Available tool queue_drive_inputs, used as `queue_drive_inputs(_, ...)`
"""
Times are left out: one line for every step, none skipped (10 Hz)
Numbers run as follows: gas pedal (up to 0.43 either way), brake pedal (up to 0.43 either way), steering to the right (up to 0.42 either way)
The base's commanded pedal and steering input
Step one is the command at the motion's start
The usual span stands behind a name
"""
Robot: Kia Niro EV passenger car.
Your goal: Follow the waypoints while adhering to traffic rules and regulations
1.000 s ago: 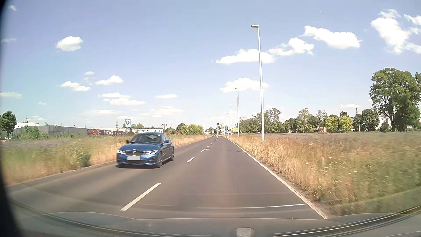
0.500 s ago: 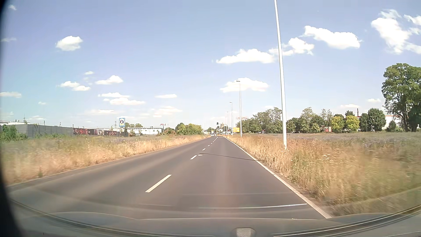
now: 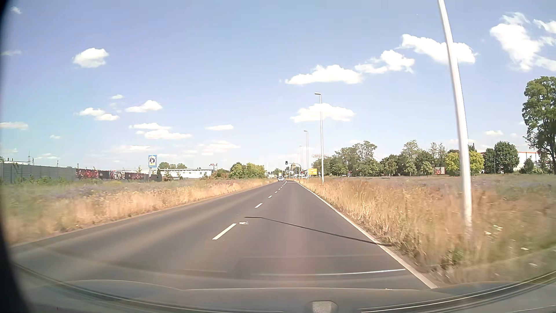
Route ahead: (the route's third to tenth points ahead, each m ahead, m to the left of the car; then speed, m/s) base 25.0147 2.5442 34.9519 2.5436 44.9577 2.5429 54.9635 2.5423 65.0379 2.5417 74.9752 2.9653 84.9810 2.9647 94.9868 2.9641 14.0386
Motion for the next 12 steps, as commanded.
queue_drive_inputs(0.0,0.03,0.0)
queue_drive_inputs(0.0,0.03,0.0)
queue_drive_inputs(0.0,0.03,0.0)
queue_drive_inputs(0.0,0.03,0.0)
queue_drive_inputs(0.0,0.03,0.0)
queue_drive_inputs(0.0,0.03,0.0)
queue_drive_inputs(0.0,0.03,0.0)
queue_drive_inputs(0.0,0.03,0.0)
queue_drive_inputs(0.0,0.03,0.0)
queue_drive_inputs(0.0,0.03,0.0)
queue_drive_inputs(0.0,0.03,0.0)
queue_drive_inputs(0.0,0.03,-0.001)
